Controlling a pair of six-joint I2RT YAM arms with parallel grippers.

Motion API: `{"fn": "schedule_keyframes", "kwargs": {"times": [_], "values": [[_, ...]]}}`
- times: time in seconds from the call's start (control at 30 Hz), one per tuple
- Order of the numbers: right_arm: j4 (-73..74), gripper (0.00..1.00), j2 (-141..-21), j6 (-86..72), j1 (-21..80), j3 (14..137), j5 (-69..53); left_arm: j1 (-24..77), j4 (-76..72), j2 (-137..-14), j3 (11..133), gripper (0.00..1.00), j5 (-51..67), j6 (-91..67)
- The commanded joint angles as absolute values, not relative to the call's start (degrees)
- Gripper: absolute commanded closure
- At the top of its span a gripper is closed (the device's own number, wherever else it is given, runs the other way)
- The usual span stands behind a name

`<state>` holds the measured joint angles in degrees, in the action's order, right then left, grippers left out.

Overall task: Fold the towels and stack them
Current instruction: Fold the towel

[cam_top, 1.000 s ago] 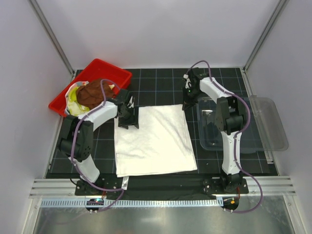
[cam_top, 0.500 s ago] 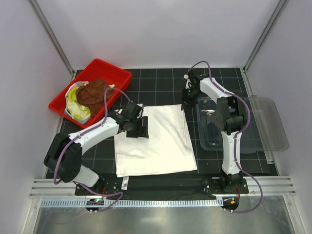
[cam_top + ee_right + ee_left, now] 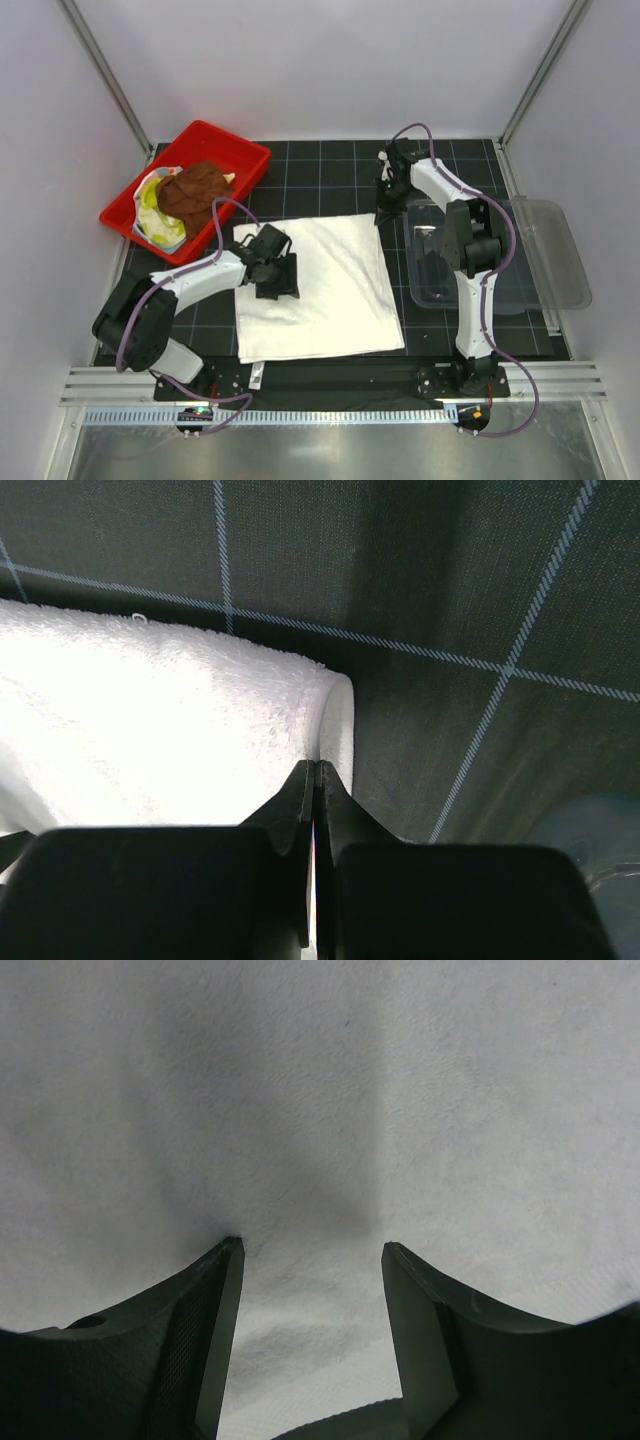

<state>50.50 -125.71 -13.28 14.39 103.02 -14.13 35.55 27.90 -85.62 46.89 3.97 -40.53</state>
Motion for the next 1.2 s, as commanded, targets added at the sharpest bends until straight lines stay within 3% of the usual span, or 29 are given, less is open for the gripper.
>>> {"fn": "schedule_keyframes", "kwargs": {"times": [0.0, 0.77, 0.83, 0.87, 0.97, 1.17], "values": [[51.42, 0.99, -121.64, -13.10, 14.33, 105.12, -11.87, 35.68, 25.58, -85.61, 46.23, 0.39, 2.37, -41.57], [52.73, 0.98, -122.78, -12.65, 14.50, 107.14, -7.12, 36.03, 24.87, -87.01, 45.17, 0.39, 0.97, -42.10], [52.73, 0.93, -120.68, -13.09, 15.03, 106.44, -7.29, 36.04, 25.92, -86.66, 46.14, 0.38, 0.53, -41.66], [53.43, 0.84, -119.89, -14.14, 15.29, 106.26, -7.73, 36.04, 26.45, -86.57, 46.58, 0.38, -1.91, -41.40], [54.49, 0.76, -115.94, -16.16, 17.21, 103.90, -7.04, 35.34, 28.21, -87.89, 47.29, 0.36, -4.56, -40.87], [53.27, 0.74, -105.40, -22.58, 24.06, 90.30, -2.04, 34.54, 28.92, -86.76, 44.92, 0.36, -7.99, -43.15]]}}
